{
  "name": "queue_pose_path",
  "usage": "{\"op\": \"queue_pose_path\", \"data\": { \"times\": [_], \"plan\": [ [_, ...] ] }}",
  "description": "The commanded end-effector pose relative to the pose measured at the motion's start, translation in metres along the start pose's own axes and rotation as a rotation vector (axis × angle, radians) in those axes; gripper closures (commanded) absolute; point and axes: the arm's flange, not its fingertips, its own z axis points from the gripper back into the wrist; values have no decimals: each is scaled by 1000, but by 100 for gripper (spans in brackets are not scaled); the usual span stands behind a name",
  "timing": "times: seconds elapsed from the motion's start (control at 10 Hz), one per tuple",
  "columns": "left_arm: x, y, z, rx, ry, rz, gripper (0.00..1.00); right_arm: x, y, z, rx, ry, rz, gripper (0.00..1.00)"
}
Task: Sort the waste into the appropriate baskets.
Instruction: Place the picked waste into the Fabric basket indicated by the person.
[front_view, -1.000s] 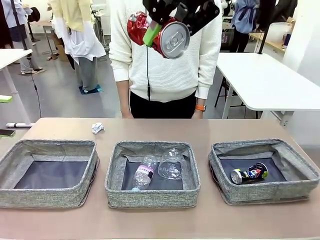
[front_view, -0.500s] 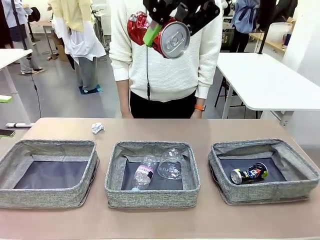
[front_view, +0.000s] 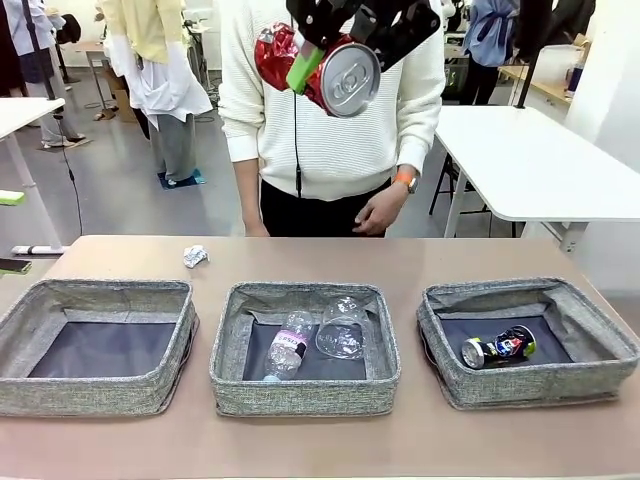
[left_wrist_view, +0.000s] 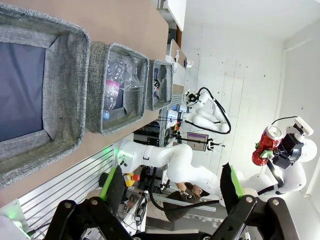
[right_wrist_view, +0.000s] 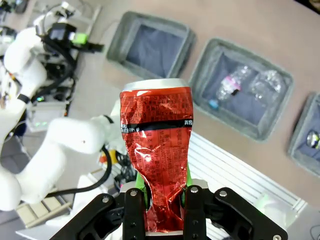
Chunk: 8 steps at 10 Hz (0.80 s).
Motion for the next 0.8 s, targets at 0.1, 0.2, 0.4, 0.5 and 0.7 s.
{"op": "queue_pose_path", "data": {
  "times": [0.1, 0.2, 0.4, 0.5, 0.7],
  "plan": [
    [0, -1, 1, -13, -6, -18, 0, -3, -3, -2, -2, -11, -4, 71],
    [0, -1, 1, -13, -6, -18, 0, -3, -3, -2, -2, -11, -4, 71],
    [0, -1, 1, -13, -6, -18, 0, -3, -3, -2, -2, -11, -4, 71],
    [0, -1, 1, -13, -6, -18, 0, -3, -3, -2, -2, -11, -4, 71],
    [0, -1, 1, -13, -6, -18, 0, -3, -3, -2, -2, -11, -4, 71]
  ]
}}
